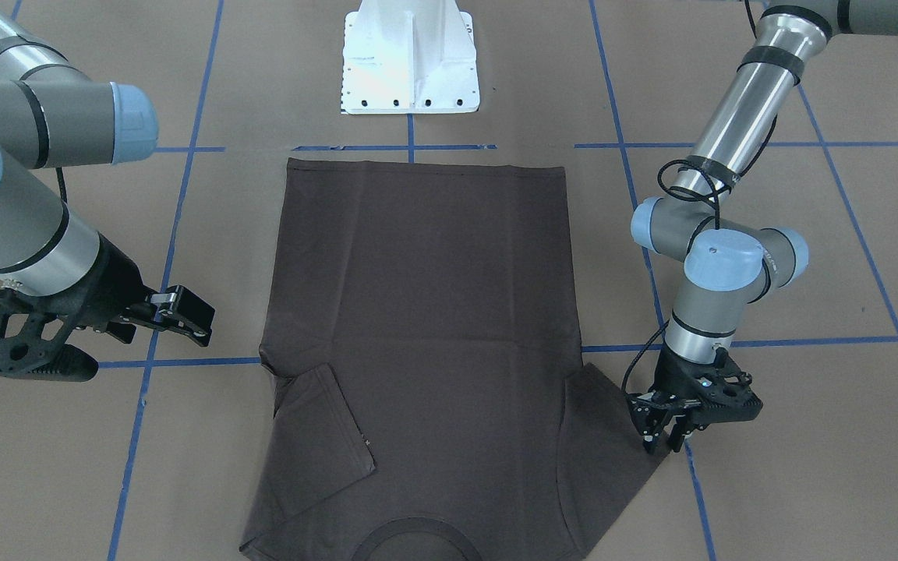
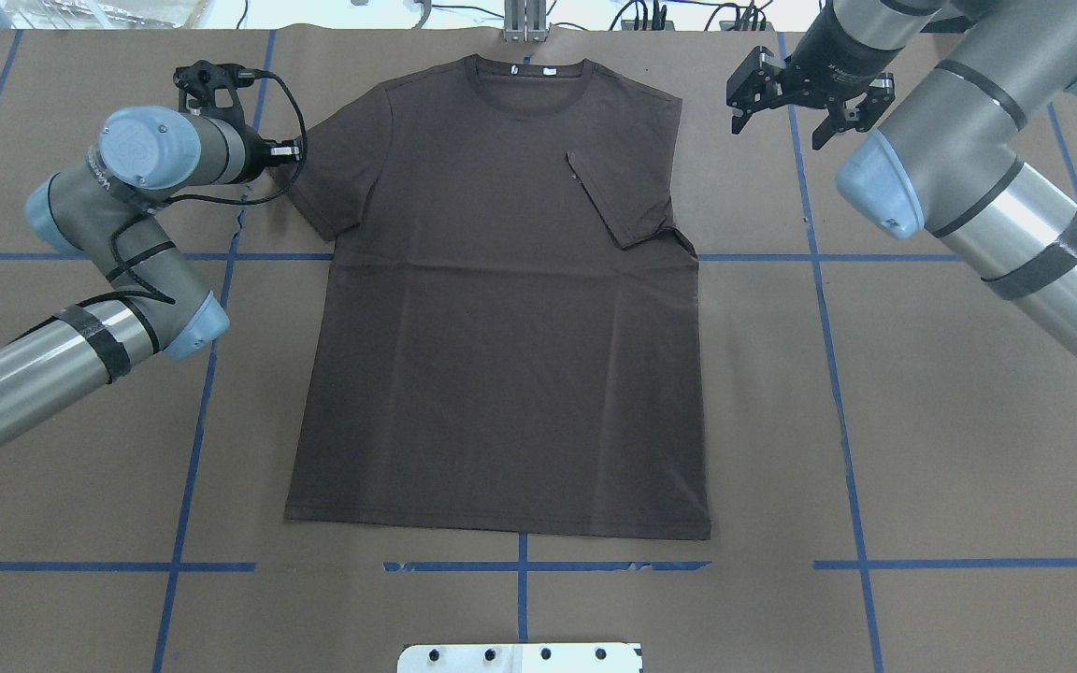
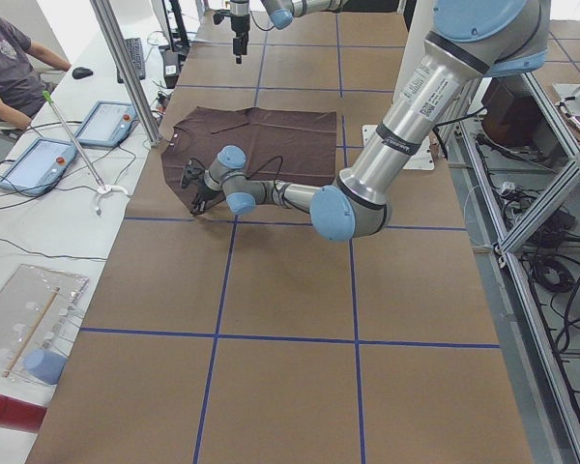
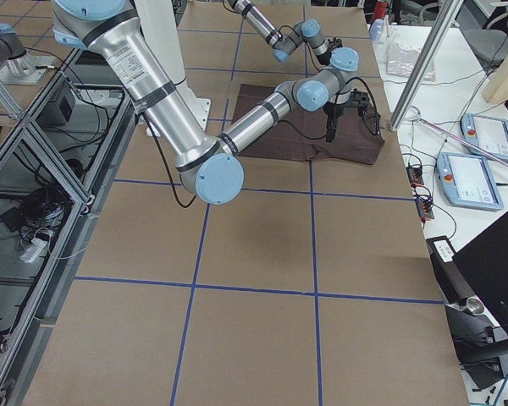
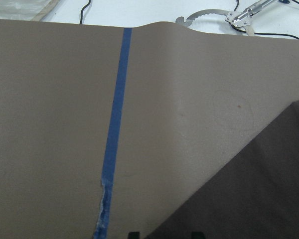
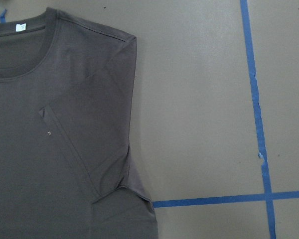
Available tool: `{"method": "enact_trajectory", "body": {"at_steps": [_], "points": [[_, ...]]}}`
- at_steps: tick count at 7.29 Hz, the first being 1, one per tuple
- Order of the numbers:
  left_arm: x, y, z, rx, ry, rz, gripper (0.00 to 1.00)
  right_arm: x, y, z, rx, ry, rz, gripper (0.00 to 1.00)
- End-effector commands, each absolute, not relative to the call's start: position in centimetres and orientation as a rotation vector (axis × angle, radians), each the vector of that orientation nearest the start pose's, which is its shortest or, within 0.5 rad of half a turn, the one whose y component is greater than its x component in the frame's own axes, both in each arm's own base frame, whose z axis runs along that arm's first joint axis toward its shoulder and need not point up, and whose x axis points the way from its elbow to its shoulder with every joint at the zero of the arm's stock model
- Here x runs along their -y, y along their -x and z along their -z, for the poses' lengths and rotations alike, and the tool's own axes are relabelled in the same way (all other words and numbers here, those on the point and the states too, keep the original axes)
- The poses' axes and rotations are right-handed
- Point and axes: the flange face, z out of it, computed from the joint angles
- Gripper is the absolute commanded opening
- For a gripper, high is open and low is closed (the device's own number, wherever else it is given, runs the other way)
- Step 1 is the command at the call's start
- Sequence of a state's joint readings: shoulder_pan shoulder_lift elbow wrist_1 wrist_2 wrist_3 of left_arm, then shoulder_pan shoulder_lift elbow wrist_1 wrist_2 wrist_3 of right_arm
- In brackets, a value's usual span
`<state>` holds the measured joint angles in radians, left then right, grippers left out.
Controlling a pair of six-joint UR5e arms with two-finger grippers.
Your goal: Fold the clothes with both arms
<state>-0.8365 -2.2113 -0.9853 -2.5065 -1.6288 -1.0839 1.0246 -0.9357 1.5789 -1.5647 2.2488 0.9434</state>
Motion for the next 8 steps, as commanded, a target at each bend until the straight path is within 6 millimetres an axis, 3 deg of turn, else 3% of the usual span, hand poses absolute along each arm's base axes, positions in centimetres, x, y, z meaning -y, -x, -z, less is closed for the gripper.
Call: {"method": "enact_trajectory", "body": {"at_steps": [1, 4, 5, 7, 8], "points": [[66.4, -43.5, -45.2, -0.819, -0.567, 0.287, 0.45, 62.8, 30.0, -27.1, 0.902, -0.015, -0.149, 1.00], [66.3, -43.7, -44.7, -0.825, -0.566, 0.283, 0.02, 62.8, 29.9, -27.1, 0.902, -0.015, -0.150, 1.00], [66.2, -43.8, -44.6, -0.826, -0.564, 0.281, 0.00, 62.8, 29.9, -27.1, 0.902, -0.015, -0.150, 1.00], [65.9, -43.6, -42.1, -0.828, -0.562, 0.271, 0.00, 62.8, 29.9, -27.1, 0.902, -0.015, -0.150, 1.00], [65.6, -43.3, -38.6, -0.833, -0.563, 0.273, 0.00, 62.8, 29.9, -27.1, 0.902, -0.015, -0.150, 1.00]]}}
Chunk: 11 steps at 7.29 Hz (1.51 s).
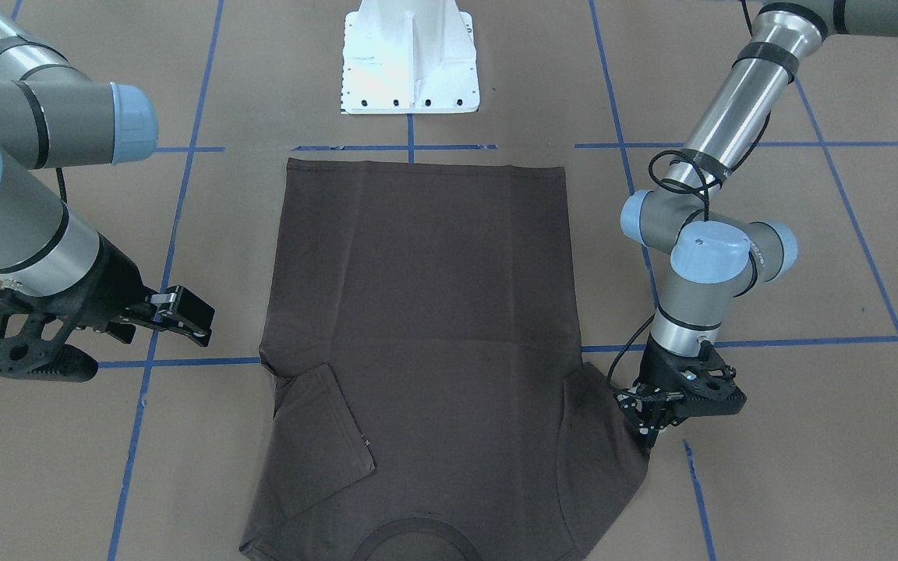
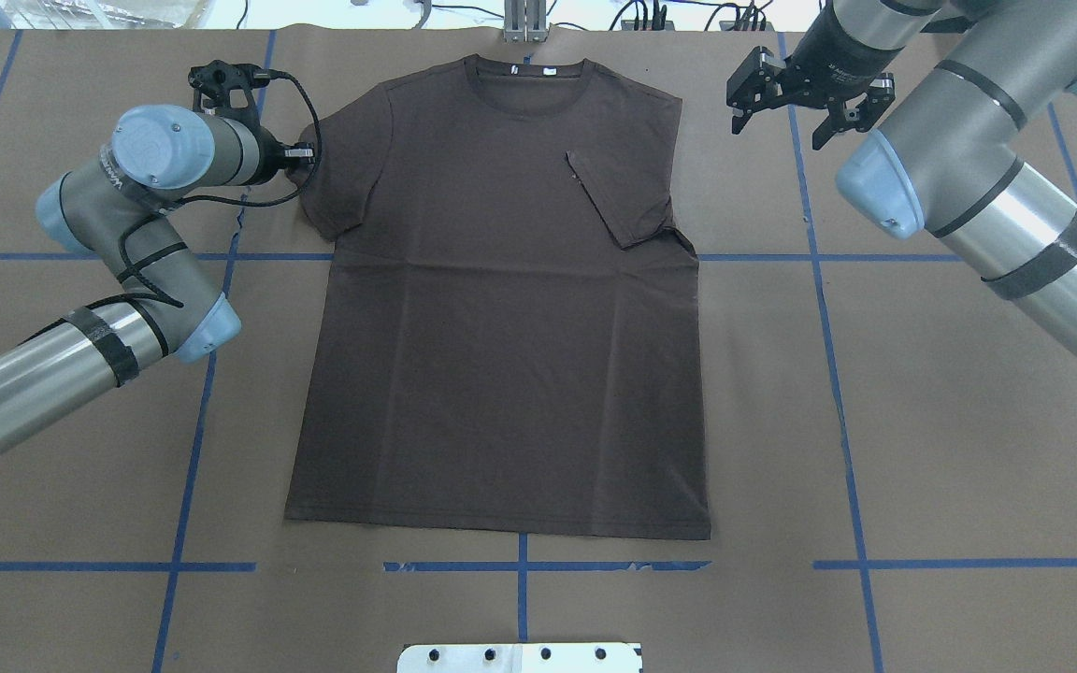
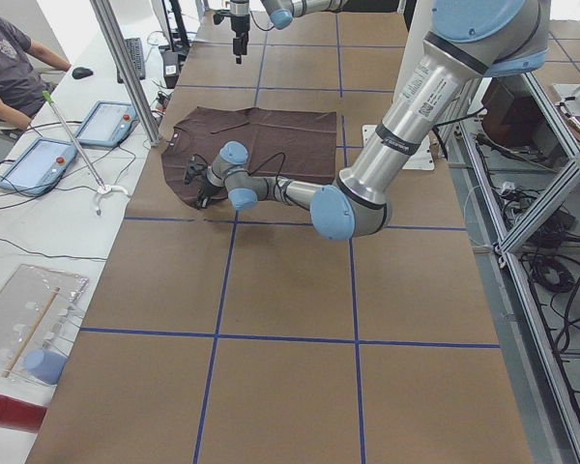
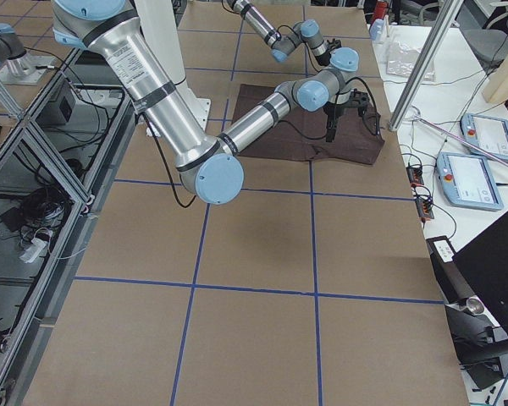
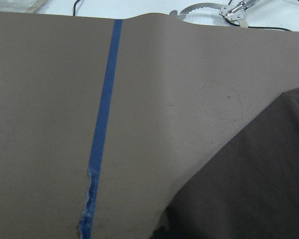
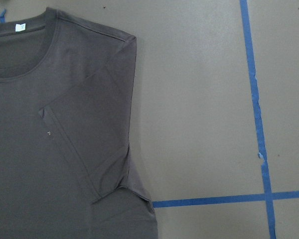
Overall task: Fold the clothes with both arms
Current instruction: 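Grasp the sleeve with the left gripper and fold it inward onto the shirt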
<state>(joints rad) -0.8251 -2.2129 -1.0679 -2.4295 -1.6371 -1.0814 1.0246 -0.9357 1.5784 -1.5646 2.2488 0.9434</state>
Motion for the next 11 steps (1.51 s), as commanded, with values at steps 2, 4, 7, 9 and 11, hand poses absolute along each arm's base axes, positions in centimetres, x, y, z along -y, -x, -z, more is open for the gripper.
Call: {"method": "enact_trajectory", "body": {"at_steps": [2, 4, 7, 9, 11], "points": [[65.8, -44.7, -30.0, -0.836, -0.512, 0.330, 0.00, 62.8, 29.9, -27.0, 0.904, -0.015, -0.149, 1.00], [65.4, -53.1, -24.1, -0.914, -0.402, 0.448, 0.00, 62.8, 29.9, -27.0, 0.904, -0.015, -0.149, 1.00], [65.4, -56.7, -23.0, -0.934, -0.386, 0.453, 0.00, 62.9, 29.7, -27.1, 0.904, -0.015, -0.155, 1.00], [65.4, -56.7, -23.1, -0.964, -0.408, 0.438, 0.93, 62.8, 29.8, -27.0, 0.906, -0.018, -0.151, 1.00], [65.2, -56.3, -23.1, -0.983, -0.420, 0.427, 1.00, 62.8, 29.9, -26.9, 0.907, -0.016, -0.149, 1.00]]}}
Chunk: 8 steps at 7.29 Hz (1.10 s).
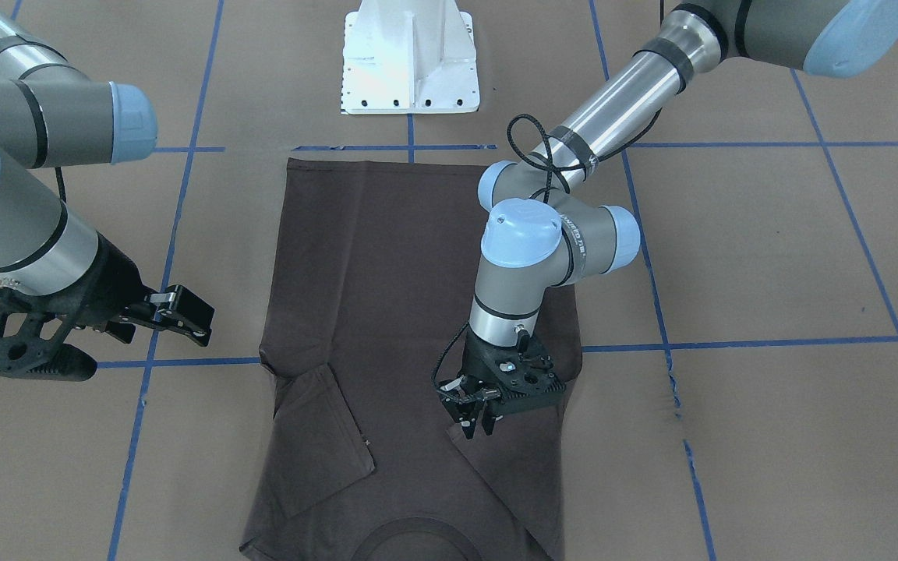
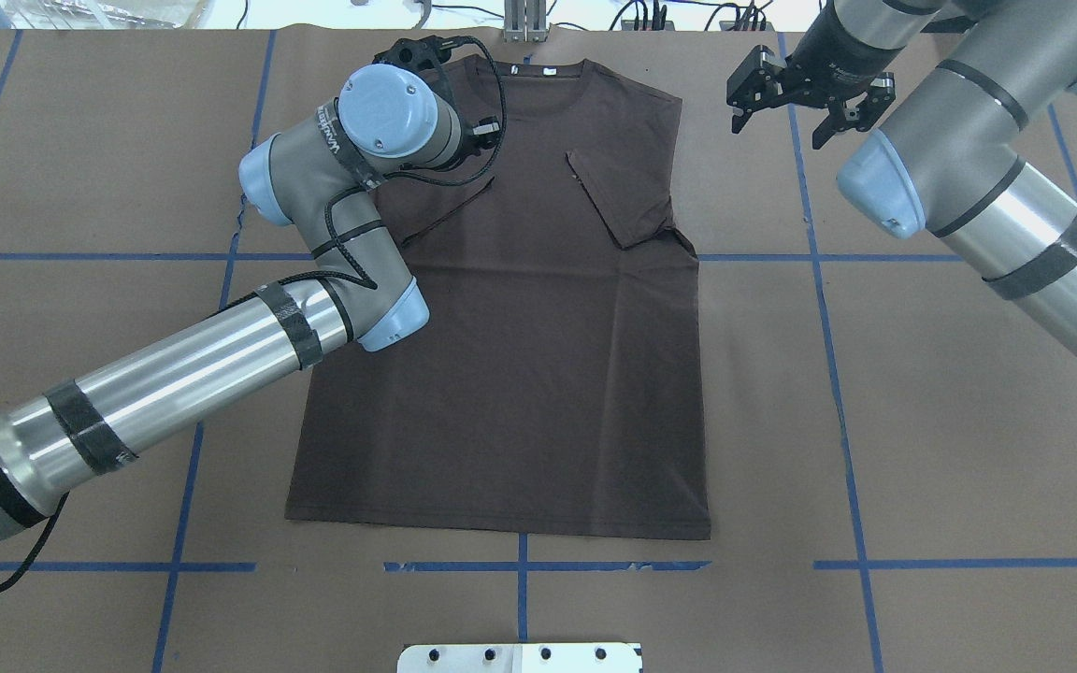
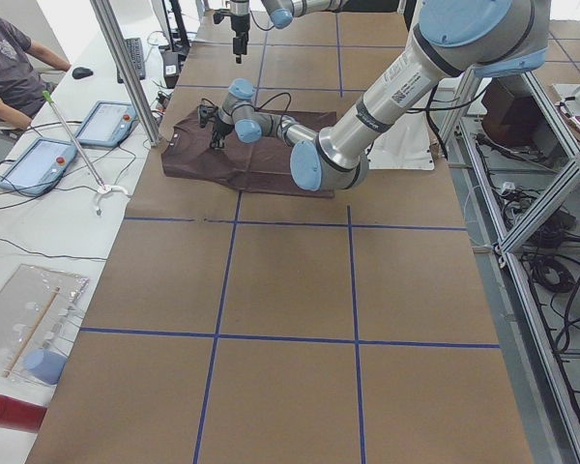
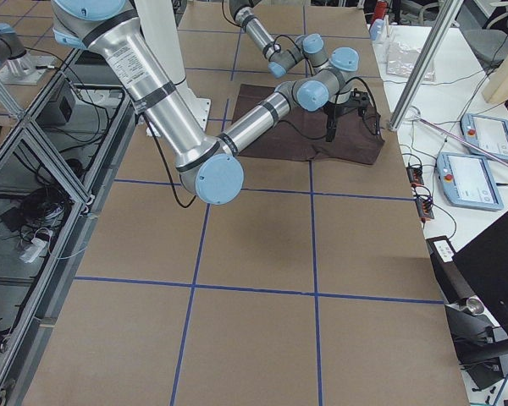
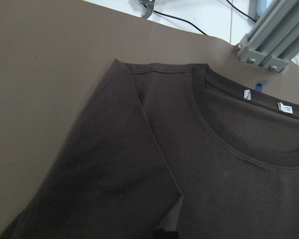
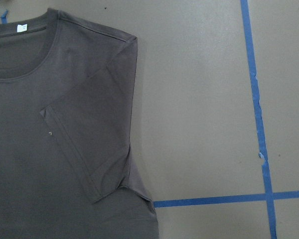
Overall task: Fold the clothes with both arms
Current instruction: 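Grasp the sleeve with the left gripper and fold it inward onto the shirt, then move the right gripper to the hem corner nearest the robot while the left gripper withdraws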
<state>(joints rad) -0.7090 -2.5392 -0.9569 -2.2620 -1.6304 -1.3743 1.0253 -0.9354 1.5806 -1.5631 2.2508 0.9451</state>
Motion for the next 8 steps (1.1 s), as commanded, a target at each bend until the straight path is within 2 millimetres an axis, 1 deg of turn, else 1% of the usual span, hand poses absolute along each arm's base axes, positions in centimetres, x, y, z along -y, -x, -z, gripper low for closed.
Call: {"method": "enact_trajectory", "body": {"at_steps": [1, 2, 3, 4, 5, 6, 7, 8], "points": [[64.2, -55.0, -21.5, -1.025, -0.426, 0.399, 1.00, 62.5, 30.0, -26.8, 0.910, -0.018, -0.145, 1.00], [61.4, -53.5, -23.1, -1.060, -0.352, 0.281, 1.00, 60.7, 29.5, -26.0, 0.932, -0.028, -0.140, 1.00], [59.2, -50.1, -24.6, -1.035, -0.343, 0.172, 1.00, 57.0, 30.4, -27.3, 0.937, 0.008, -0.143, 1.00], [56.9, -47.0, -24.6, -1.016, -0.398, 0.075, 1.00, 54.2, 31.6, -28.0, 0.934, 0.044, -0.174, 1.00], [56.1, -45.3, -24.6, -1.013, -0.418, 0.054, 1.00, 50.3, 32.4, -28.3, 0.929, 0.049, -0.179, 1.00], [55.6, -43.7, -25.6, -0.997, -0.367, 0.049, 1.00, 46.4, 32.8, -28.3, 0.939, 0.057, -0.150, 1.00], [53.9, -41.8, -26.7, -1.003, -0.366, 0.045, 1.00, 42.0, 33.4, -28.4, 0.937, 0.075, -0.163, 1.00], [52.8, -40.6, -27.3, -1.006, -0.369, 0.044, 1.00, 37.4, 35.8, -29.8, 0.972, 0.010, -0.195, 1.00]]}}
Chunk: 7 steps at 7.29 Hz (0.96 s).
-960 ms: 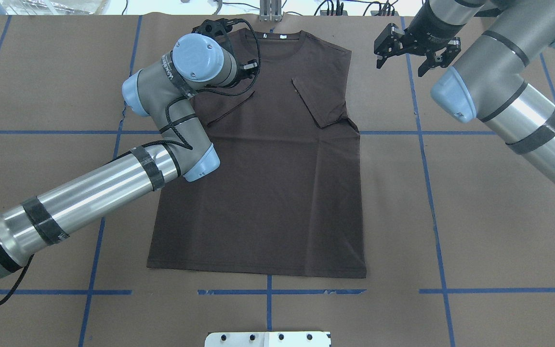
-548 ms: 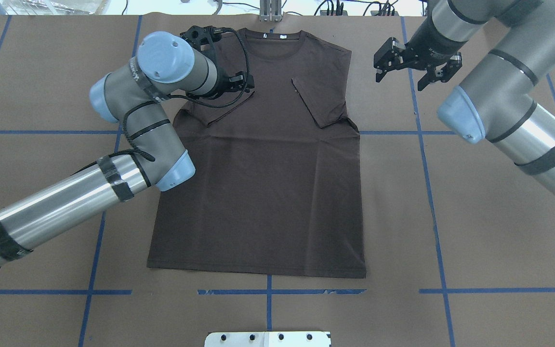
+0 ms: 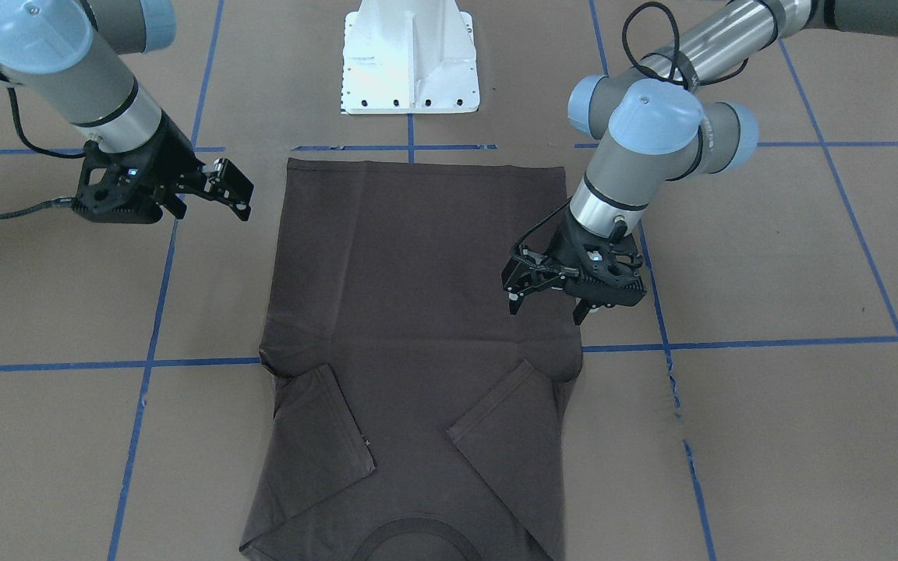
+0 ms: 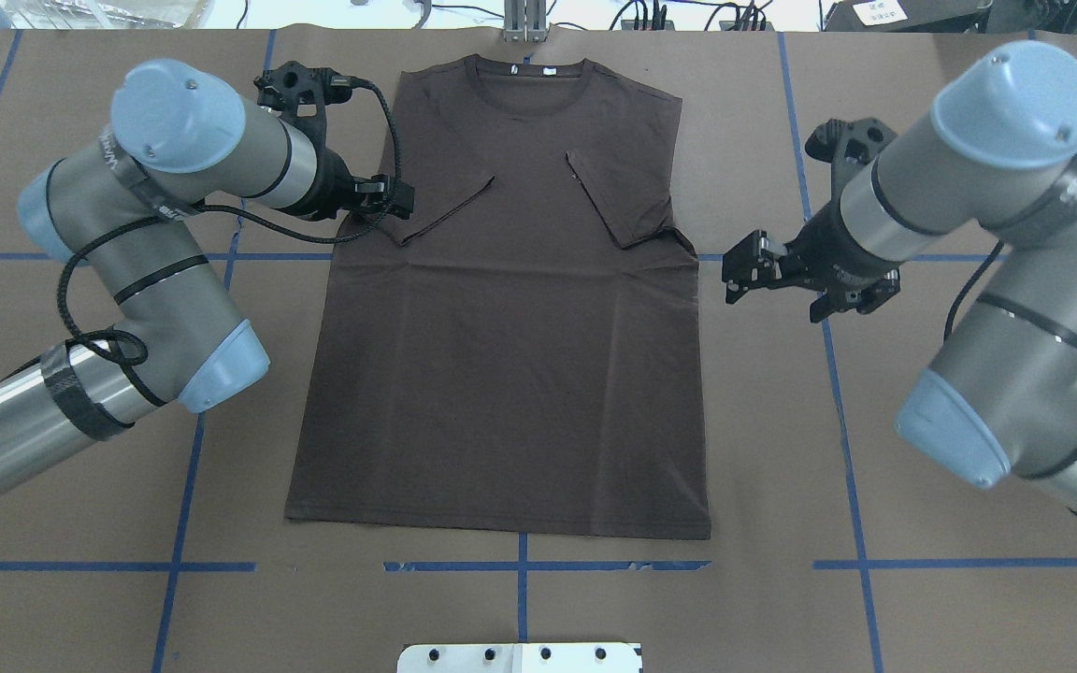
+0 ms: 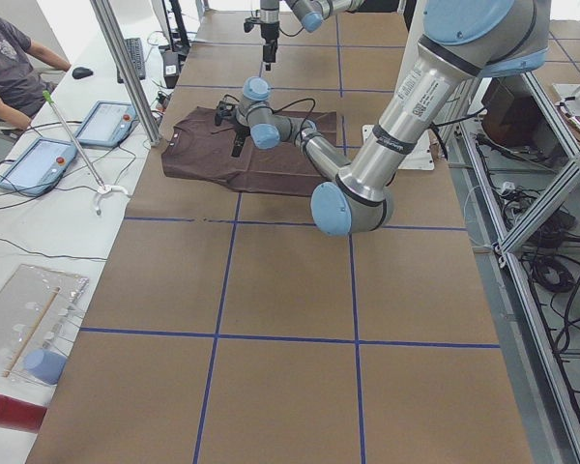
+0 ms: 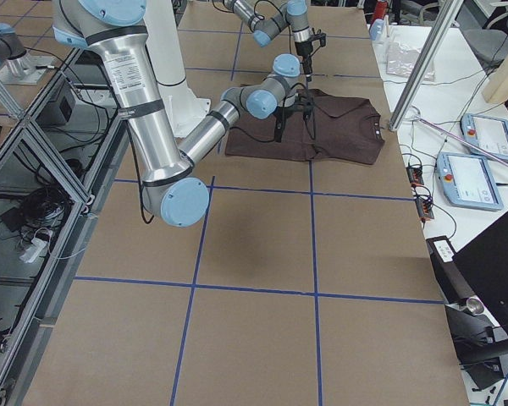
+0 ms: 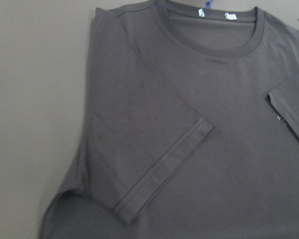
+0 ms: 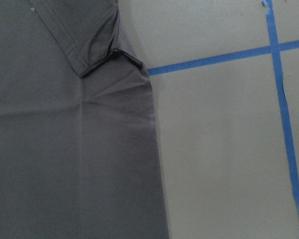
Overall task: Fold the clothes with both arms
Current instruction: 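Move the right gripper to the hem corner nearest the robot while the left gripper withdraws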
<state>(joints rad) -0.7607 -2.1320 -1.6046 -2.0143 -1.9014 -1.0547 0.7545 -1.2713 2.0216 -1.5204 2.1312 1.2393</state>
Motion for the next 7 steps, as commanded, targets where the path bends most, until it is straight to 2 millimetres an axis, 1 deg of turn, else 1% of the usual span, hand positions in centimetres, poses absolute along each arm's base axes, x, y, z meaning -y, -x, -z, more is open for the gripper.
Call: {"method": "enact_trajectory", "body": {"at_steps": [1, 2, 3, 4, 5, 6, 7], "points": [[52.5, -40.7, -27.4, -1.009, -0.363, 0.040, 1.00, 32.5, 38.7, -32.3, 1.017, 0.015, -0.238, 1.00], [52.5, -40.7, -27.3, -1.015, -0.360, 0.049, 1.00, 28.7, 41.8, -33.3, 0.992, -0.024, -0.219, 1.00], [52.5, -40.7, -27.4, -1.015, -0.356, 0.055, 1.00, 27.2, 43.0, -33.7, 0.981, -0.013, -0.228, 1.00], [52.5, -40.7, -27.4, -1.015, -0.355, 0.056, 1.00, 26.0, 45.1, -35.0, 0.949, 0.025, -0.256, 1.00], [52.5, -40.7, -27.5, -1.015, -0.356, 0.058, 1.00, 24.5, 47.3, -36.1, 0.923, 0.029, -0.244, 1.00], [52.5, -40.7, -27.4, -1.015, -0.355, 0.058, 1.00, 24.4, 48.4, -36.4, 0.915, 0.032, -0.239, 1.00], [52.5, -40.6, -27.4, -1.016, -0.357, 0.061, 1.00, 24.4, 48.9, -36.8, 0.904, 0.033, -0.238, 1.00]]}}
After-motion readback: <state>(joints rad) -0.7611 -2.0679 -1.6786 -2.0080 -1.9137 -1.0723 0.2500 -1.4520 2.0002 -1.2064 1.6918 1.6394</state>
